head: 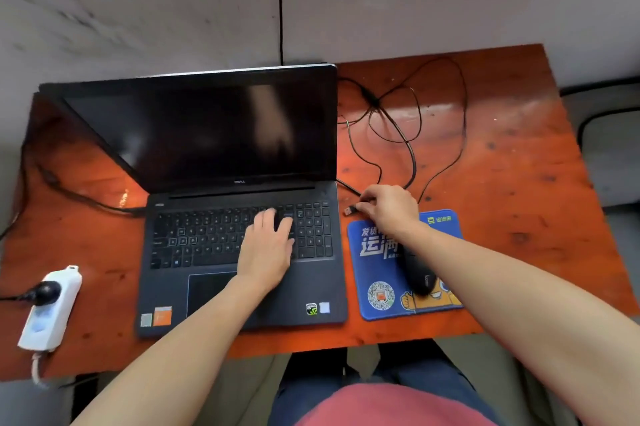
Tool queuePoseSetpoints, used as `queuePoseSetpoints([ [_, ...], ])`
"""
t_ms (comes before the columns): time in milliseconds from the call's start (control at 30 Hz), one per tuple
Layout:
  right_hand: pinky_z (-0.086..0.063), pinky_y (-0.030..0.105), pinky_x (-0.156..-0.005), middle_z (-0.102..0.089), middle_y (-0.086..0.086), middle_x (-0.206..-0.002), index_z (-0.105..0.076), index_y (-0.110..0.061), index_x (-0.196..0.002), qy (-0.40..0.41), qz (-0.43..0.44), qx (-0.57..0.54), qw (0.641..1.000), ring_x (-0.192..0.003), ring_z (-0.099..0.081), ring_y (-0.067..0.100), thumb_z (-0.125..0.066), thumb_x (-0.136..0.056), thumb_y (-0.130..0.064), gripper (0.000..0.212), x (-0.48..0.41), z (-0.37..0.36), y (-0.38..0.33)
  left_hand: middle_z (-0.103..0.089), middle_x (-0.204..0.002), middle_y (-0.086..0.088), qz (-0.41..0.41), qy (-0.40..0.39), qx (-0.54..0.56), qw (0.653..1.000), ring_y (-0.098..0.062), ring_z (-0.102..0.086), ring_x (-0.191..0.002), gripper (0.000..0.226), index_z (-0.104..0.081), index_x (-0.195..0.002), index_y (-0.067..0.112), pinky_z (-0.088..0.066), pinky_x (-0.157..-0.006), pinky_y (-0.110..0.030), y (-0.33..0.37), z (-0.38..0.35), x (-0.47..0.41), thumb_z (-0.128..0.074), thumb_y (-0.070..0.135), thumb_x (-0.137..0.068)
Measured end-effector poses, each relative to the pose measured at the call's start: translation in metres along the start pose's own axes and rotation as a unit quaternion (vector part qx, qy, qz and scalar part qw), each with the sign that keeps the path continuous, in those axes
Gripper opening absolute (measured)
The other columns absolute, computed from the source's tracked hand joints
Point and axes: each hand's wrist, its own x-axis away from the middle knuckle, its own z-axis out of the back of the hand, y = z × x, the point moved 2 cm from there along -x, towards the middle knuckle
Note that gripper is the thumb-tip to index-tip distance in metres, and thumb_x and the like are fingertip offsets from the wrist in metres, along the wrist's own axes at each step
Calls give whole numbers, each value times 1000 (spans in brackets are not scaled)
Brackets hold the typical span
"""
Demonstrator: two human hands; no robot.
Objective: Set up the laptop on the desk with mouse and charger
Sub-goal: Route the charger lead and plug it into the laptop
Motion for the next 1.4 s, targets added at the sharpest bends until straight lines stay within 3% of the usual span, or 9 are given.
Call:
queuePoseSetpoints([
  [133, -42, 35, -63, -58, 4, -96, -69, -22, -110, 29, 180, 121, 976, -89, -59, 29, -52, -96, -32, 25, 7, -4, -4, -59, -116, -24, -28, 13, -4, 1000, -41, -58, -102, 38, -65, -111, 7, -52, -77, -45, -5, -1, 0, -76, 22, -78],
  [267, -44, 36, -65, -52, 6, -108, -64, -22, -119, 4, 235, 139, 962, -100, -53, 25, -55, -93, -31, 29, 7, -6, -5, -59, -118, -23, -37, 24, -3, 999, -40, -58, -104, 36, -66, -109, 8, -52, -78, -44, -8, -2, -2, -76, 22, -77],
  [400, -44, 38, -69, -55, 6, -104, -65, -13, -103, 3, 219, 143, 965, -96, -58, 29, -58, -90, -33, 24, 6, -5, -8, -60, -118, -22, -34, 26, 3, 999, -39, -58, -101, 36, -66, -108, 7, -51, -77, -45, -8, -2, -7, -76, 21, -76],
  [567, -47, 36, -69, -69, 8, -88, -58, -21, -81, -1, 87, -14, 996, -84, -61, 32, -67, -81, -29, 12, 1, -2, -11, -57, -122, -21, -19, 9, 16, 1000, -39, -56, -106, 35, -64, -111, 7, -48, -81, -45, -7, -2, -9, -73, 21, -80],
  [700, -45, 32, -65, -64, 0, -73, -50, -24, -65, -30, 55, -88, 994, -73, -58, 25, -70, -73, -17, 22, -6, -1, -12, -54, -126, -19, -6, -5, 34, 999, -37, -51, -112, 36, -62, -115, 9, -45, -86, -45, -5, 0, -13, -69, 23, -82],
  [1000, -47, 25, -45, -67, 5, -65, -62, -16, -79, -68, -1, -294, 953, -46, -58, 11, -76, -80, -12, 14, -27, 12, -6, -33, -148, -18, 45, -14, 29, 998, -35, -30, -136, 63, -43, -139, 14, -35, -104, -45, -8, -2, -14, -55, 49, -89],
  [1067, -50, 27, -52, -66, 4, -72, -63, -17, -84, -43, -13, -301, 953, -53, -59, 14, -78, -77, -13, 17, -29, 16, -1, -23, -155, -17, 52, -32, 11, 998, -34, -20, -142, 70, -34, -145, 16, -29, -109, -44, -6, -6, -13, -46, 57, -90],
  [1200, -52, 37, -83, -70, 4, -96, -64, -19, -104, -13, 86, -132, 987, -87, -63, 25, -72, -82, -20, 24, -23, 15, 1, -12, -158, -19, 62, -54, -16, 997, -36, -11, -145, 78, -23, -149, 14, -23, -113, -45, 1, -11, -12, -37, 63, -90],
  [1400, -50, 37, -79, -72, 11, -99, -67, -17, -102, -31, 126, -117, 985, -94, -64, 32, -69, -85, -25, 19, -14, 3, -7, -9, -158, -21, 64, -69, -31, 995, -37, -9, -145, 80, -19, -151, 13, -23, -114, -47, 3, -13, -13, -36, 63, -91],
])
